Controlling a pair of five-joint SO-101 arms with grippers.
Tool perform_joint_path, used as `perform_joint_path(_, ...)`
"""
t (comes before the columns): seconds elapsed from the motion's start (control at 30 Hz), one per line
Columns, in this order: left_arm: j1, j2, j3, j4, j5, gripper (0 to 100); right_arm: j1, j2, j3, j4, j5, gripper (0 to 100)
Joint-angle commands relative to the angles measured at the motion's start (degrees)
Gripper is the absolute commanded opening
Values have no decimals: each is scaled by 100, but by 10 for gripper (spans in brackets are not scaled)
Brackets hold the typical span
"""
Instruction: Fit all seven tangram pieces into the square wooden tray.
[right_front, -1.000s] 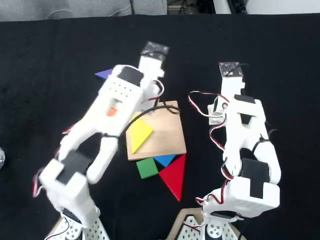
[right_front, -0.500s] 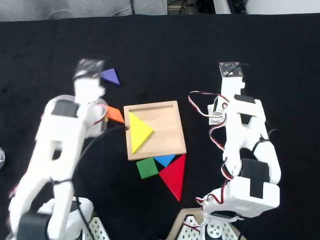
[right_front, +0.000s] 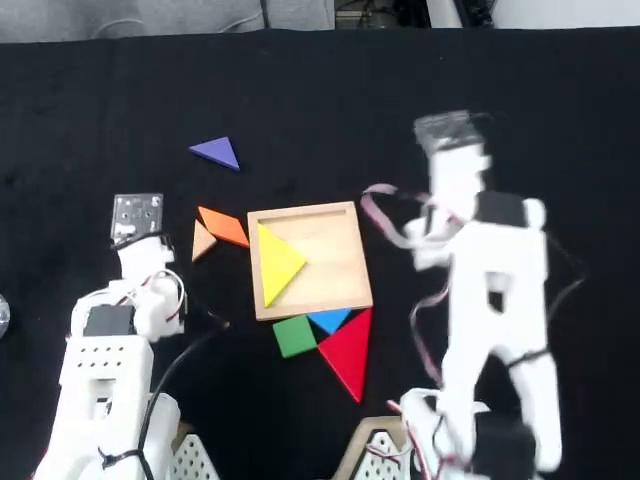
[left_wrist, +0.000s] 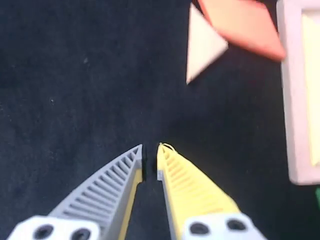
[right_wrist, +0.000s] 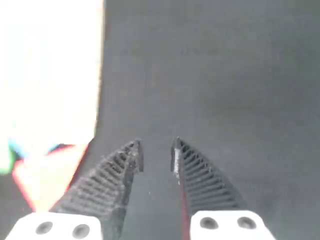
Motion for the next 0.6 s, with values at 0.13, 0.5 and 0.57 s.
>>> perform_joint_path(0.13,-48,-105,163,132,-466,73,-1415,-444,497,756,-18,109)
perform_joint_path(0.5,-57,-105,347,-105,-510,72,-2154,831,470,1556,1626,106)
perform_joint_path(0.57,-48,-105,356,-105,-510,72,-2426,699,426,1415,1767,106)
